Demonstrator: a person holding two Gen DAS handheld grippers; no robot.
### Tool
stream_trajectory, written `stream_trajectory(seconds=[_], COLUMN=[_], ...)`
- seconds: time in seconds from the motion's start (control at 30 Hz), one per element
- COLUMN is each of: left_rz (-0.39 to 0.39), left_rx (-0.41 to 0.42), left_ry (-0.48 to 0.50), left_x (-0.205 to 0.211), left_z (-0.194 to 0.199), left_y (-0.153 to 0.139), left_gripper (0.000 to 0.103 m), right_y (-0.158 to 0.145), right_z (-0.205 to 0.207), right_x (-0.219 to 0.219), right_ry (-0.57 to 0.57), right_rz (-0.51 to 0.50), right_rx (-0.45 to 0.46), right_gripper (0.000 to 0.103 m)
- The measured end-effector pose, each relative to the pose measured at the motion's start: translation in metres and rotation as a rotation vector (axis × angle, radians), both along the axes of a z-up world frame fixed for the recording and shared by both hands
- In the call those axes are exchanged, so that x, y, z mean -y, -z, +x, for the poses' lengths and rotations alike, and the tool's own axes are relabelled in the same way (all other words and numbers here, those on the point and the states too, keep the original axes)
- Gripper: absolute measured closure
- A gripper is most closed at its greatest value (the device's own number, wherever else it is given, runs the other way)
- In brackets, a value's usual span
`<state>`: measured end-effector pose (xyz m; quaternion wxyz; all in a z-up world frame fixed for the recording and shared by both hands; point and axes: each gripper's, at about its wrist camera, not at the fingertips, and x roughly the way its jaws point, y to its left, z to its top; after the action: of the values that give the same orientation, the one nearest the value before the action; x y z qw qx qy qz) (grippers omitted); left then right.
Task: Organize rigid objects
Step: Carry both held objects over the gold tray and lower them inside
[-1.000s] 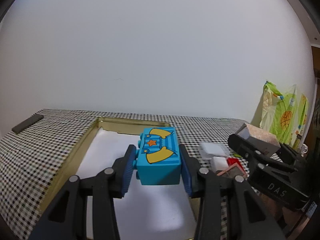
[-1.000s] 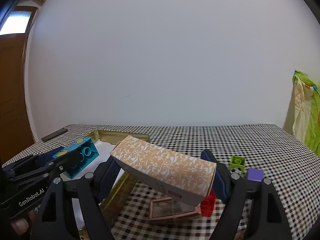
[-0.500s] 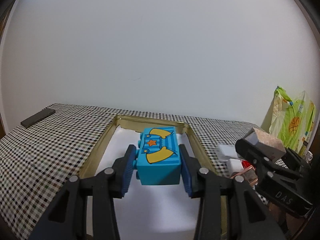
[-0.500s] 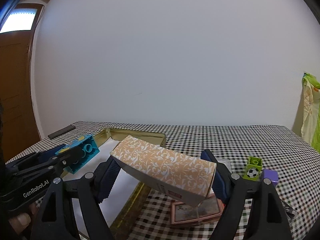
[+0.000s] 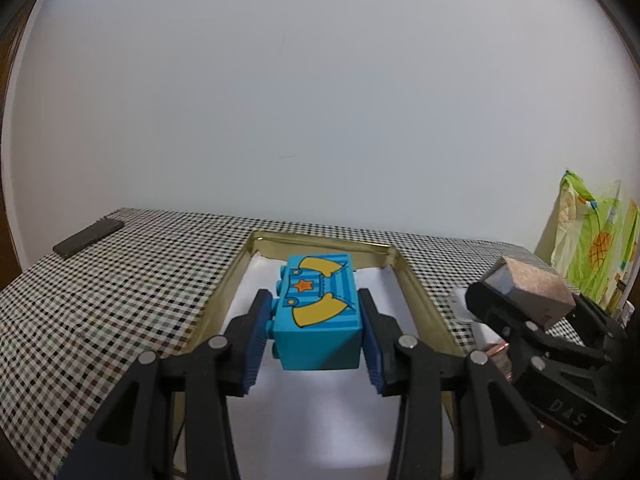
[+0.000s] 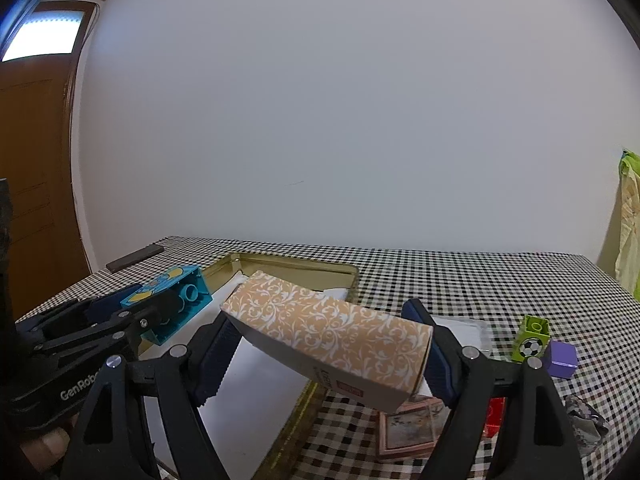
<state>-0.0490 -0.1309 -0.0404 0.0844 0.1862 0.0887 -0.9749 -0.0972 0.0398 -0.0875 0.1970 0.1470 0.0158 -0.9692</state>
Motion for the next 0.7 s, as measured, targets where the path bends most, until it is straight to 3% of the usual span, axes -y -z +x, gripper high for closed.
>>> stream_trajectory(seconds=[0.7], left_rz=[-0.02], left_rx=[0.063], left_ry=[-0.056], left_x=[0.025], left_z=[-0.007], left_y=[0.004], left_gripper=[0.062], right_y=[-0.004], right_z=[-0.008], right_x=[0.016], right_ry=[-0.056], right_rz=[0.034], right_rx=[0.043], right_gripper=[0.021])
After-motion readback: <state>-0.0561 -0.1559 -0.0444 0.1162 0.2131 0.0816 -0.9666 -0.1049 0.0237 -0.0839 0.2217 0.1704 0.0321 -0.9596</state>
